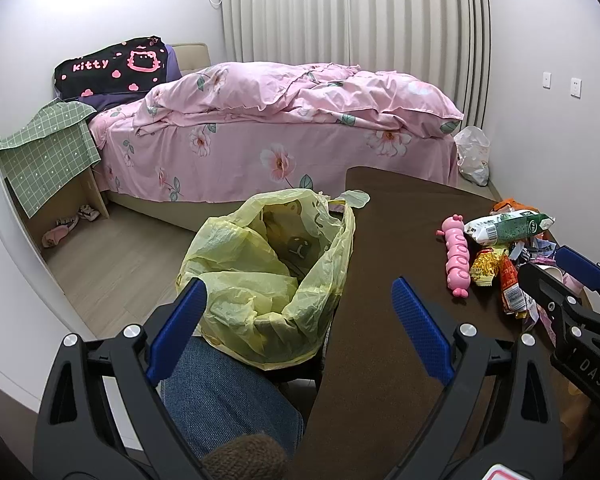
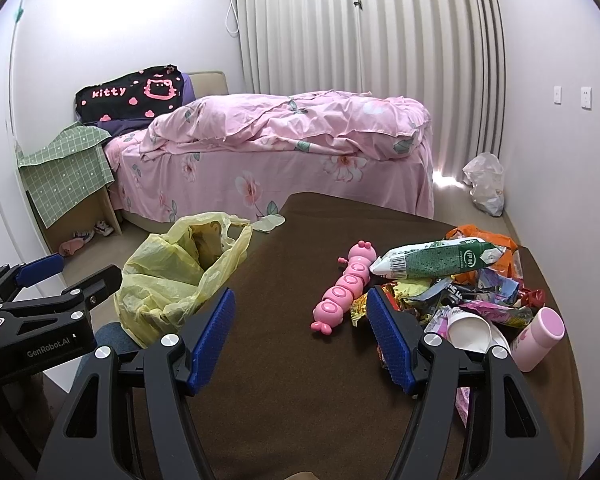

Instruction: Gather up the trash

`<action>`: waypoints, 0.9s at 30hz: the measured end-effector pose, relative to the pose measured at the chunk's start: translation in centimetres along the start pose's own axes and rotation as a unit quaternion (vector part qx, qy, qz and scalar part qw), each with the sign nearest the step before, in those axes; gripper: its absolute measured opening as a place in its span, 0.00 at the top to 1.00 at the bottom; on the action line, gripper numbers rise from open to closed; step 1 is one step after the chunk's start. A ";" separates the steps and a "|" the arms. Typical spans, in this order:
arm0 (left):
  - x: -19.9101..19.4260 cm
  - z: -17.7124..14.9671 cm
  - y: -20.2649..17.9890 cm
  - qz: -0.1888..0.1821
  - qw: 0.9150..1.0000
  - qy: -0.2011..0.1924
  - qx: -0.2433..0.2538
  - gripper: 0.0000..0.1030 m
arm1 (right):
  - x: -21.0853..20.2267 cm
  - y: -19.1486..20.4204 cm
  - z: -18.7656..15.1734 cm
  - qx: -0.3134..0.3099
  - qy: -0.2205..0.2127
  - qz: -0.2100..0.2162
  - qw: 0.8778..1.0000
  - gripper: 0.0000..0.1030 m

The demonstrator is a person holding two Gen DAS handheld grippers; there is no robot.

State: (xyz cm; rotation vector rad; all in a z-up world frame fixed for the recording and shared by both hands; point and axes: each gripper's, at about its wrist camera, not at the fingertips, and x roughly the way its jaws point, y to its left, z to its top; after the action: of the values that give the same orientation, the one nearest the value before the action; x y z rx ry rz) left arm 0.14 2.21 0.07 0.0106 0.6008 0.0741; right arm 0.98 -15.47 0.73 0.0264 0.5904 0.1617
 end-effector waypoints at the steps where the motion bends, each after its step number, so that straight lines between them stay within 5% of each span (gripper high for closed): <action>1: 0.0 0.0 0.0 0.000 1.000 0.000 0.000 0.13 | 0.0 0.0 0.0 0.000 0.000 0.000 1.000 0.37; 27: -0.1 0.4 -0.2 0.002 1.000 -0.002 0.003 0.13 | 0.0 -0.1 0.0 0.001 -0.001 0.001 1.000 0.37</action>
State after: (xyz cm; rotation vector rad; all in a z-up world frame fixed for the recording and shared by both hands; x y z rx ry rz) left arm 0.28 2.01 0.44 0.0174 0.5967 0.0767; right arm 1.03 -15.56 0.71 0.0295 0.5895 0.1624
